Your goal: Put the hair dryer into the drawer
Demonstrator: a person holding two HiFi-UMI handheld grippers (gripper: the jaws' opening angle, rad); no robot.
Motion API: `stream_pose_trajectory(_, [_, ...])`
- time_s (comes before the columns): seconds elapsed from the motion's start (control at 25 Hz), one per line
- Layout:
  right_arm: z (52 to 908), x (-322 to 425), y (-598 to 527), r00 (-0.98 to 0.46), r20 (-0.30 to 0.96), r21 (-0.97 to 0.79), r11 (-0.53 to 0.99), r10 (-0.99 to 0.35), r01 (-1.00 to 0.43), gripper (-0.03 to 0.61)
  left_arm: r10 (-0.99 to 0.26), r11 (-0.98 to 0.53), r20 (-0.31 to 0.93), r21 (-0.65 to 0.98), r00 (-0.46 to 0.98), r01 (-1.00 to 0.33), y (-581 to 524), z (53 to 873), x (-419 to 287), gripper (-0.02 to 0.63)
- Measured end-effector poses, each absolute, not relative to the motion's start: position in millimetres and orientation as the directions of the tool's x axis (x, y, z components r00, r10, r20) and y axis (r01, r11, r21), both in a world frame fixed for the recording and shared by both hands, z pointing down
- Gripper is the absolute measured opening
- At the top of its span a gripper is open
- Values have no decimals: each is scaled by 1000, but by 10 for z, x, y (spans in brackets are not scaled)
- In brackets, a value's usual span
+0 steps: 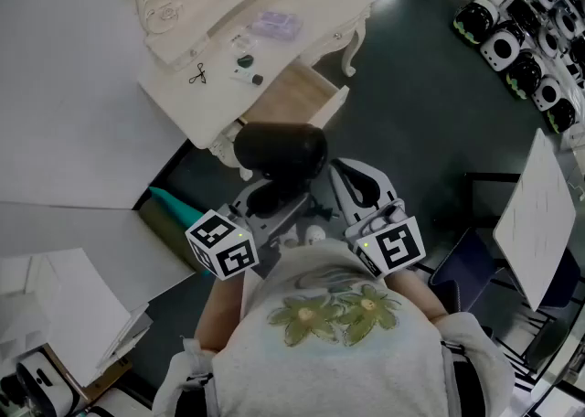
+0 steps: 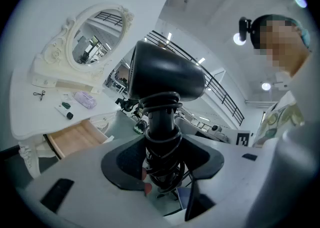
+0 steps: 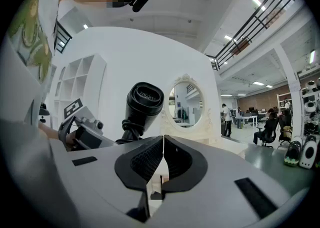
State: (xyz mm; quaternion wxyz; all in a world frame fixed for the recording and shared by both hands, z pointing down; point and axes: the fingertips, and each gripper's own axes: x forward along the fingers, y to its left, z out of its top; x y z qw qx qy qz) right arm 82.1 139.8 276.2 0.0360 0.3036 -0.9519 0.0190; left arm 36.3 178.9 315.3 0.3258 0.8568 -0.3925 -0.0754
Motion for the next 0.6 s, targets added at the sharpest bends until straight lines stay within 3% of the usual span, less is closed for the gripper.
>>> stream_pose_trajectory(0.6, [2839, 1013, 1628, -841, 57, -22, 842, -538, -539, 26, -750, -423, 195, 594, 633, -684, 1958, 3254, 453, 219])
